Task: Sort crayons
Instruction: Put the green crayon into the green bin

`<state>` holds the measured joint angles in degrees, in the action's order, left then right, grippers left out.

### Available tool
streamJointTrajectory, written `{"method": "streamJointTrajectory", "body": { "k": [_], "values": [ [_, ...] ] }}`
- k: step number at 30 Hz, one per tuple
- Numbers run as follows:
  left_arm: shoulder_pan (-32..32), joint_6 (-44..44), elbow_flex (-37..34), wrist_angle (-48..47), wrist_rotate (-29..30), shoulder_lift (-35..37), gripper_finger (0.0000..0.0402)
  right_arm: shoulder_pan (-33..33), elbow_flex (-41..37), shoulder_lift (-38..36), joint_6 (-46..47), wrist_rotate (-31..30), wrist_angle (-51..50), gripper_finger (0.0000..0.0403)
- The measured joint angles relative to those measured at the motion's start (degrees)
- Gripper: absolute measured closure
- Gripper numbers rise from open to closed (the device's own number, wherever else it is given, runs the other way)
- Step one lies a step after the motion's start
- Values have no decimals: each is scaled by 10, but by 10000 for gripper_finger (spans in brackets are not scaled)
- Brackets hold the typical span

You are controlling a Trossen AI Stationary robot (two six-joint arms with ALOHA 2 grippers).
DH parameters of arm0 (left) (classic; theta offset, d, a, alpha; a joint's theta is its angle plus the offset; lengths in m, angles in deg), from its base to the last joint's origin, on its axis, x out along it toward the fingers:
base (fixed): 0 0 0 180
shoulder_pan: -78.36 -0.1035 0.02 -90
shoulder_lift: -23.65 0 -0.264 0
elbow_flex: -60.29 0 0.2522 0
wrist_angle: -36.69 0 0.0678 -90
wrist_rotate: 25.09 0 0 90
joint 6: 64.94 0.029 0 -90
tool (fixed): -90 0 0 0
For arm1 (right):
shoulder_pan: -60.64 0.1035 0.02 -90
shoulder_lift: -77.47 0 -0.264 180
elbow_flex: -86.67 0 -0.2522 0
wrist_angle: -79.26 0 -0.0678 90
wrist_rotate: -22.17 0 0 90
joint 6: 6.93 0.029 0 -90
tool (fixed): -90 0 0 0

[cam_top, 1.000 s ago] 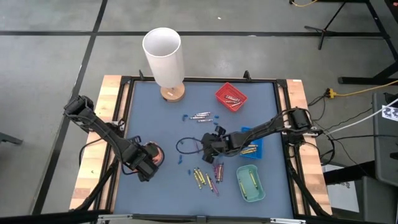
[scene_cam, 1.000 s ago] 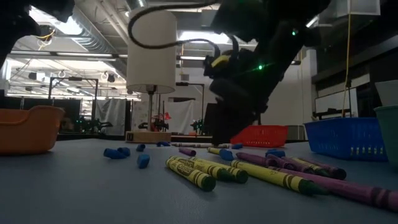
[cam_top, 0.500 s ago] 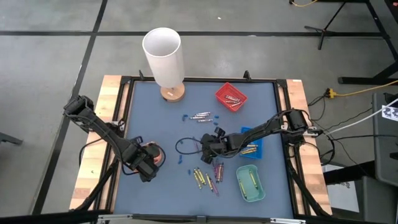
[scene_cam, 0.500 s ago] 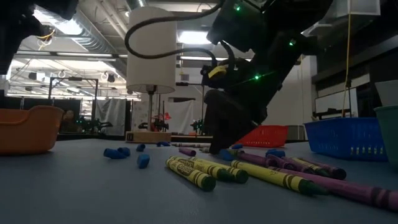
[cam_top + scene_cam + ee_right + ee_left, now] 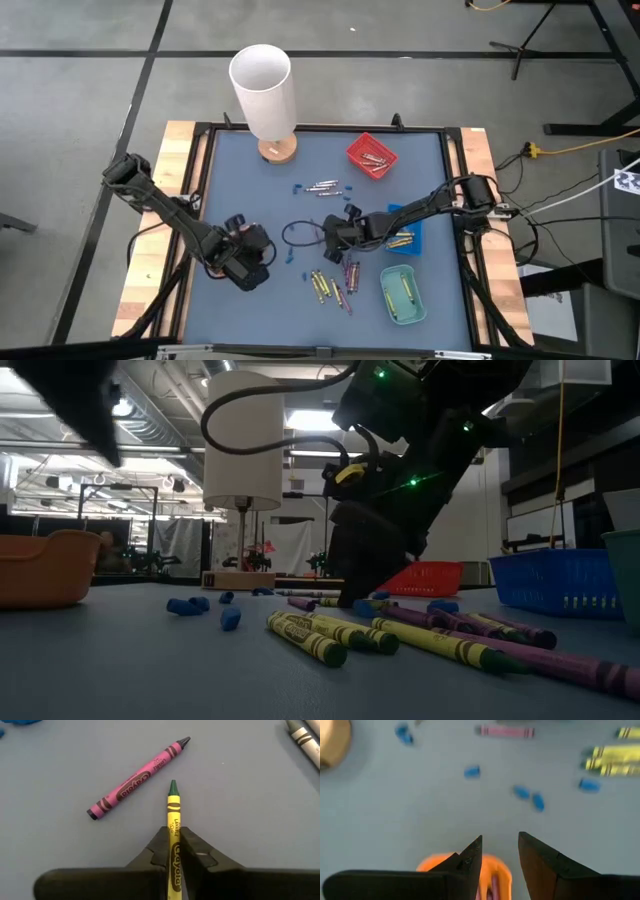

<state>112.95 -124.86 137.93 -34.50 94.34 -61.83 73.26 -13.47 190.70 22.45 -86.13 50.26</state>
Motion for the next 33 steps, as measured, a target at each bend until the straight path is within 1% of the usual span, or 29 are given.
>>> {"method": "streamJointTrajectory", "body": {
  "k": [3, 6, 11, 15, 18, 22, 26, 30, 33],
  "values": [
    [-13, 24, 0, 37, 37, 0, 291, 0, 13, -13, -27, 20, -44, 391],
    [-27, 64, 0, 72, 54, 0, 292, 1, 42, -31, -46, 44, -94, 397],
    [-51, 127, 0, 116, 57, 0, 292, 1, 101, -51, -59, 112, -213, 387],
    [-68, 158, 0, 132, 58, 0, 292, 1, 156, -57, -59, 186, -316, 390],
    [-77, 177, 0, 136, 58, 0, 292, 6, 190, -57, -59, 225, -384, 393],
    [-85, 199, 0, 135, 57, 0, 292, 26, 235, -57, -52, 239, -449, 390],
    [-90, 201, 0, 136, 57, 0, 292, 60, 268, -57, -32, 239, -499, 391],
    [-91, 201, 0, 135, 57, 0, 292, 104, 280, -57, -19, 239, -530, 391],
    [-91, 201, 0, 135, 57, 0, 292, 139, 280, -57, 14, 239, -543, 390]
  ]
}}
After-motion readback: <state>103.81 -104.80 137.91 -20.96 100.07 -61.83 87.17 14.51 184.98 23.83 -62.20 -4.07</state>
